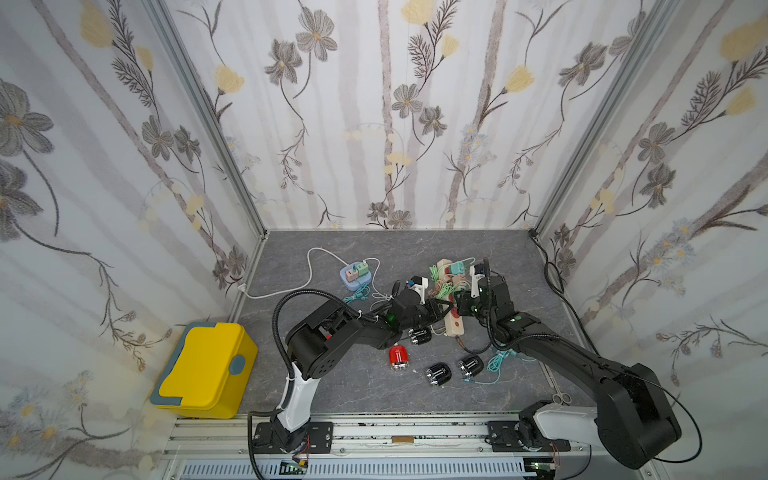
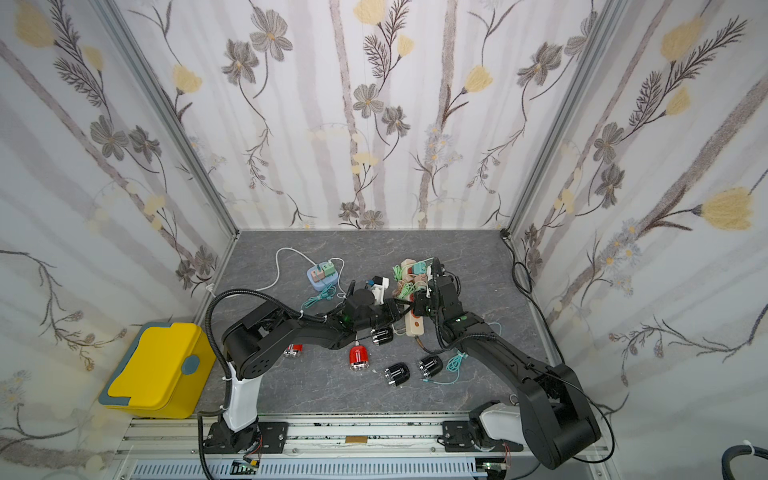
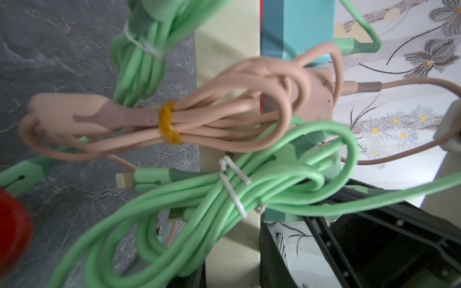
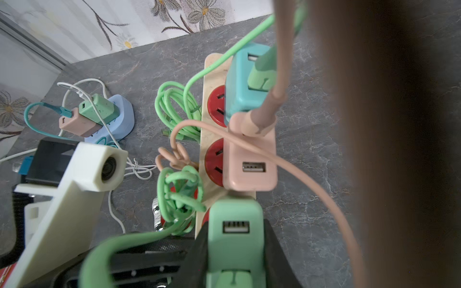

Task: Unplug the electric shaver
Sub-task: Remove the plug from the socket, then place the socket at the center of the board.

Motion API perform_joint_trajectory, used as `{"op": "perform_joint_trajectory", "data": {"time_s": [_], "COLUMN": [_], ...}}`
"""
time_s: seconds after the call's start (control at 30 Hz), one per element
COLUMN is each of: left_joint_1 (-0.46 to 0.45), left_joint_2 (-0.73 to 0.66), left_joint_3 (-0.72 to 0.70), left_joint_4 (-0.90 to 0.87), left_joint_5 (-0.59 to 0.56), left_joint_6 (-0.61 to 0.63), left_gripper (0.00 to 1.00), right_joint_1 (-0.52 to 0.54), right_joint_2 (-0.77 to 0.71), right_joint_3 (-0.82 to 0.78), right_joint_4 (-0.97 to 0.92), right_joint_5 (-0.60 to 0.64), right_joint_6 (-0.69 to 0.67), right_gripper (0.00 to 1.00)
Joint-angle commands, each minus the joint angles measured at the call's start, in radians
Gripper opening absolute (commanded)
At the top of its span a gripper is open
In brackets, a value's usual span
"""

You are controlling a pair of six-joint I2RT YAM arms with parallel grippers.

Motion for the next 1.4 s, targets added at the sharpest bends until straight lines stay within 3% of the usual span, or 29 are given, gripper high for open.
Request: {"op": "perform_joint_trajectory", "data": {"time_s": [0.0,0.13,0.27,0.33,0.63,0.83,1.37], "left_joint_1": [0.001,0.007,0.007,0.008,0.009,0.011,0.031], "left_joint_2": [-0.009,-0.016,-0.019,-0.022,0.017,0.068,0.258], "left_joint_3": [-0.005,-0.027,-0.036,-0.041,0.018,0.081,0.385], "left_joint_4": [-0.052,-0.019,-0.014,-0.006,-0.006,-0.021,-0.140], "left_joint_5": [-0.002,-0.003,-0.010,-0.012,-0.003,-0.010,-0.008], "left_joint_6": [0.061,0.053,0.058,0.056,0.046,0.018,-0.017], "left_gripper": [0.08,0.08,0.07,0.07,0.08,0.08,0.10], "right_joint_1": [-0.005,-0.061,-0.162,-0.188,-0.194,-0.238,-0.259], "right_joint_2": [-0.013,-0.045,-0.061,-0.067,-0.180,-0.334,-0.571], "right_joint_3": [0.012,-0.024,-0.067,-0.075,-0.075,-0.119,-0.082], "right_joint_4": [0.058,0.122,0.220,0.234,0.171,0.265,0.228], "right_joint_5": [0.166,-0.030,-0.302,-0.353,-0.242,-0.304,-0.253], "right_joint_6": [-0.025,0.010,0.093,0.106,0.093,0.149,0.141], "right_gripper": [0.03,0.03,0.04,0.04,0.03,0.03,0.03]}}
